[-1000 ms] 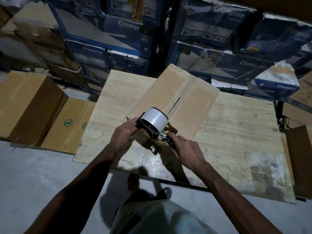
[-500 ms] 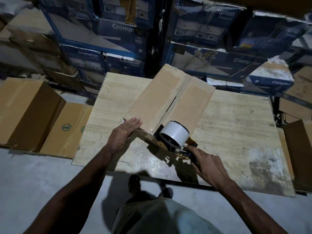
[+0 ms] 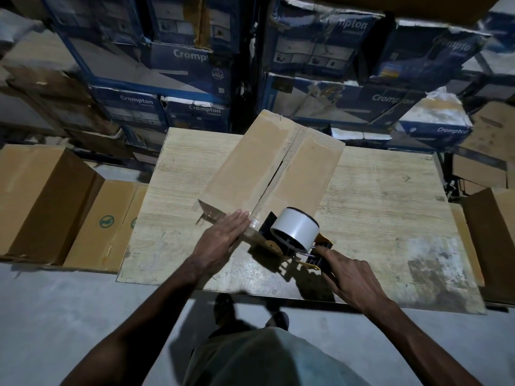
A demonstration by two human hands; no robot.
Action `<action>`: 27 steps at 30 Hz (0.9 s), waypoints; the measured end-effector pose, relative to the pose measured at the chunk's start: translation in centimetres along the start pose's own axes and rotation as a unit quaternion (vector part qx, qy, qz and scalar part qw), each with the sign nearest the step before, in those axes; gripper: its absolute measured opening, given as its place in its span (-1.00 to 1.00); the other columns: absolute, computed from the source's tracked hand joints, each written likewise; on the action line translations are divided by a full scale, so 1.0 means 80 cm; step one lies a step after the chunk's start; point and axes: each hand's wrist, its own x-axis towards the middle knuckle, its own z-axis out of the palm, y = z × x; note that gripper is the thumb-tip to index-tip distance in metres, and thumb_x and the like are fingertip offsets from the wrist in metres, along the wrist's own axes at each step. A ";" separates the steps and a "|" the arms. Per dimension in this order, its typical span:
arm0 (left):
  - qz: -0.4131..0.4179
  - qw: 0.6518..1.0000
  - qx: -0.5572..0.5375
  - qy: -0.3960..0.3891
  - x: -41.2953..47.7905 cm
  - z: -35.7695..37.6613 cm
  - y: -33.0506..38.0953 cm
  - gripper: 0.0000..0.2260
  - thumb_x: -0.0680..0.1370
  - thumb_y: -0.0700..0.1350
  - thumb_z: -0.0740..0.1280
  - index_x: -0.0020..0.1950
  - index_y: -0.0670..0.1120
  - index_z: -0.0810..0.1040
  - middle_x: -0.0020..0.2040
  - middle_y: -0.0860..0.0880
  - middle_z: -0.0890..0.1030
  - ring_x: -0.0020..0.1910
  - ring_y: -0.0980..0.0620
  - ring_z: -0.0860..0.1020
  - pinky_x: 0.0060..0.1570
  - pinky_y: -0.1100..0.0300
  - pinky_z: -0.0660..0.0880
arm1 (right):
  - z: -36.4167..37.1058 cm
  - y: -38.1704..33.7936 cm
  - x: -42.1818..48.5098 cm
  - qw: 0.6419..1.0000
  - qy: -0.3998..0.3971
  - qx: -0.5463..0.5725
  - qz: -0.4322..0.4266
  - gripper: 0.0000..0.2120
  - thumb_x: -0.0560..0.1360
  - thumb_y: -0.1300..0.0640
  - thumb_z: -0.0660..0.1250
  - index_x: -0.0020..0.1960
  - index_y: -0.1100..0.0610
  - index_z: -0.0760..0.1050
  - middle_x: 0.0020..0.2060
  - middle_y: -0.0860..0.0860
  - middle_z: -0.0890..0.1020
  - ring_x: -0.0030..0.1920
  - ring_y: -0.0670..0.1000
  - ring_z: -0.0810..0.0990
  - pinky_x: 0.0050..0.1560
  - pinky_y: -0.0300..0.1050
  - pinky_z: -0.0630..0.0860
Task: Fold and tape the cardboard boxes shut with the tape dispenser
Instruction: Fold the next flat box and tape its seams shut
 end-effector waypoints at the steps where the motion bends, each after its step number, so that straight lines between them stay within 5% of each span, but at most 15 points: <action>1: 0.006 1.000 0.006 -0.008 0.004 0.006 0.012 -0.52 0.76 0.13 -0.10 0.66 0.02 0.15 0.65 0.01 0.17 0.65 0.04 0.10 0.61 -0.06 0.16 | 0.001 0.001 0.000 1.000 0.001 -0.002 0.000 -0.52 0.58 -0.20 0.07 0.45 -0.11 0.28 0.02 0.00 0.71 -0.37 0.08 0.65 -0.45 -0.13 0.40; 4: 0.029 0.999 0.023 0.016 0.014 0.026 0.043 -0.41 0.66 -0.09 0.37 0.65 -0.01 0.21 0.62 0.01 0.16 0.63 0.07 0.13 0.59 -0.04 0.23 | 0.005 0.004 -0.001 1.000 -0.002 0.007 0.007 -0.52 0.57 -0.19 0.08 0.46 -0.14 0.24 0.04 -0.02 0.71 -0.34 0.10 0.65 -0.43 -0.06 0.51; 9: 0.038 0.997 0.021 0.064 0.020 0.015 0.060 -0.36 0.44 -0.20 0.62 0.49 -0.08 0.50 0.48 -0.06 0.50 0.43 -0.03 0.51 0.44 -0.02 0.29 | 0.007 0.008 -0.002 1.000 -0.020 0.008 0.007 -0.52 0.58 -0.23 -0.01 0.47 -0.18 0.16 0.08 0.00 0.70 -0.25 0.12 0.68 -0.34 0.02 0.56; 13: 0.057 0.996 0.016 0.063 0.020 0.018 0.052 -0.34 0.39 -0.27 0.62 0.47 -0.12 0.52 0.46 -0.11 0.53 0.42 -0.09 0.53 0.43 -0.05 0.37 | 0.005 0.012 -0.001 0.999 -0.031 -0.012 0.003 -0.49 0.58 -0.15 0.13 0.50 -0.19 0.13 0.12 -0.02 0.69 -0.20 0.12 0.69 -0.29 0.00 0.56; 16: 0.052 0.998 -0.008 0.037 0.019 0.025 0.041 -0.22 0.46 -0.34 0.55 0.61 -0.06 0.31 0.58 -0.04 0.38 0.55 0.02 0.36 0.51 0.01 0.36 | 0.001 0.020 -0.009 0.999 -0.037 -0.032 0.003 -0.40 0.56 -0.03 0.36 0.50 -0.17 0.15 0.11 -0.03 0.70 -0.22 0.10 0.69 -0.32 -0.01 0.57; 20: 0.059 0.998 -0.021 0.030 0.020 0.024 0.041 -0.28 0.54 -0.39 0.42 0.64 -0.03 0.28 0.60 -0.03 0.36 0.58 0.00 0.31 0.51 -0.06 0.38 | -0.008 0.040 -0.041 0.999 -0.021 -0.041 0.008 -0.47 0.55 -0.10 0.30 0.47 -0.14 0.23 0.03 -0.04 0.72 -0.28 0.08 0.68 -0.40 -0.02 0.55; 27: 0.043 0.999 -0.019 0.024 0.018 0.031 0.038 -0.36 0.65 -0.26 0.36 0.67 0.01 0.19 0.64 0.01 0.27 0.63 0.05 0.21 0.56 -0.07 0.30 | -0.003 0.049 -0.058 0.998 -0.030 -0.055 0.026 -0.33 0.44 0.03 0.53 0.44 -0.11 0.29 0.00 -0.05 0.71 -0.35 0.07 0.66 -0.48 -0.05 0.51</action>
